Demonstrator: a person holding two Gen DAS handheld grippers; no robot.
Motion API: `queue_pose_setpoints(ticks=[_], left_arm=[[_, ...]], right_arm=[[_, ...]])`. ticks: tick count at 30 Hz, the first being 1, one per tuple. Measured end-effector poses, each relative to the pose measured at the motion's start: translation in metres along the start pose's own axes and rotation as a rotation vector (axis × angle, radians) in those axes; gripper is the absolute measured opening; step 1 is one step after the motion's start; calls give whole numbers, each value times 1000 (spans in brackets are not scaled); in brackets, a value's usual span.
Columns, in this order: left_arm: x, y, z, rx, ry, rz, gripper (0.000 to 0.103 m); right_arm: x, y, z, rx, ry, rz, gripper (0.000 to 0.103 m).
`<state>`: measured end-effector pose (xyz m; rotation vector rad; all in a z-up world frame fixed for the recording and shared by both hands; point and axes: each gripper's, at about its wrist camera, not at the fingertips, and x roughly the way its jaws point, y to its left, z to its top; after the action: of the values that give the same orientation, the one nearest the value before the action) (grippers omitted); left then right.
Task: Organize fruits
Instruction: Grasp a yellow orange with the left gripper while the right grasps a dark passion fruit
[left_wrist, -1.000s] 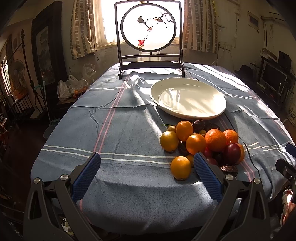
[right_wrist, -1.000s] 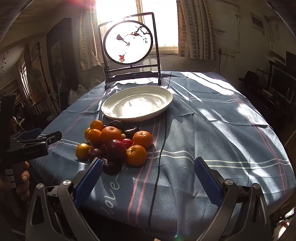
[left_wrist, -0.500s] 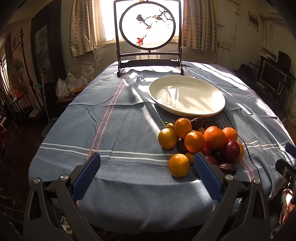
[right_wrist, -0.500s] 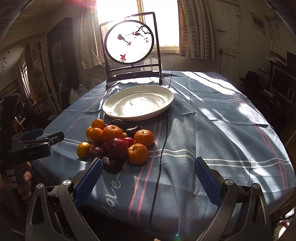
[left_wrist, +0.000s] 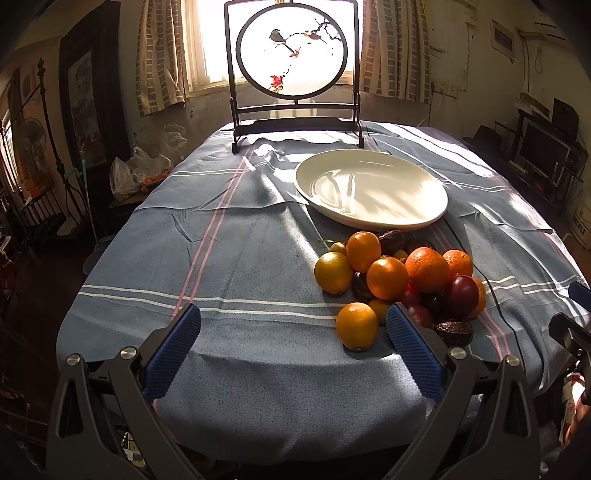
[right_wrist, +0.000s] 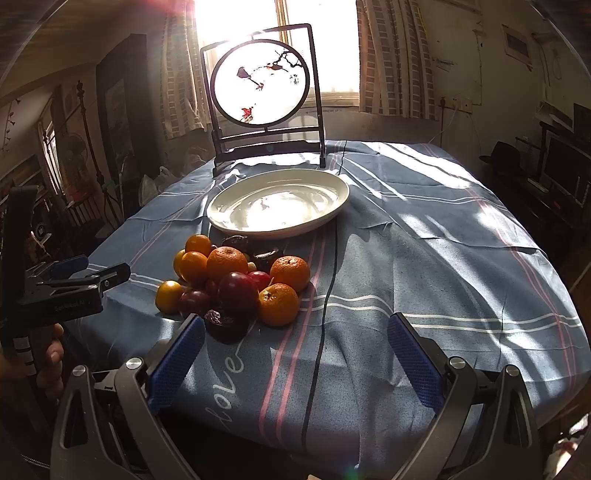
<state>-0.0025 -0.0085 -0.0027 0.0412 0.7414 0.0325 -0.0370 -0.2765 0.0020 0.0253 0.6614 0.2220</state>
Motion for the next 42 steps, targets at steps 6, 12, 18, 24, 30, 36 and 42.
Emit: queue_pose_setpoints(ticks=[6,12,18,24,30,36,42], left_arm=[[9,-2,-7,27,28,-32,98],[27,-16,-15,100,47,-52,98],[59,-21,-19,116,97,-143,69],[72,-35,-27,169,101,-207,37],[56,-23,-24,141,52,-199,36],[41,-15,-22,133,27,-183,36],[38,-11,-25,136,26,-183,36]], right_arm=[[4,-4,-1,12,13,-1,100],[9,-4,-3,8,24,2,100],[12,-5,-3,9,30,-1,100],[19,-8,-5,17,52,2,100],[39,9,-10,-24,119,155,99],[77,36,-14,-33,188,258,82],[96,36,-13,38,191,283,56]])
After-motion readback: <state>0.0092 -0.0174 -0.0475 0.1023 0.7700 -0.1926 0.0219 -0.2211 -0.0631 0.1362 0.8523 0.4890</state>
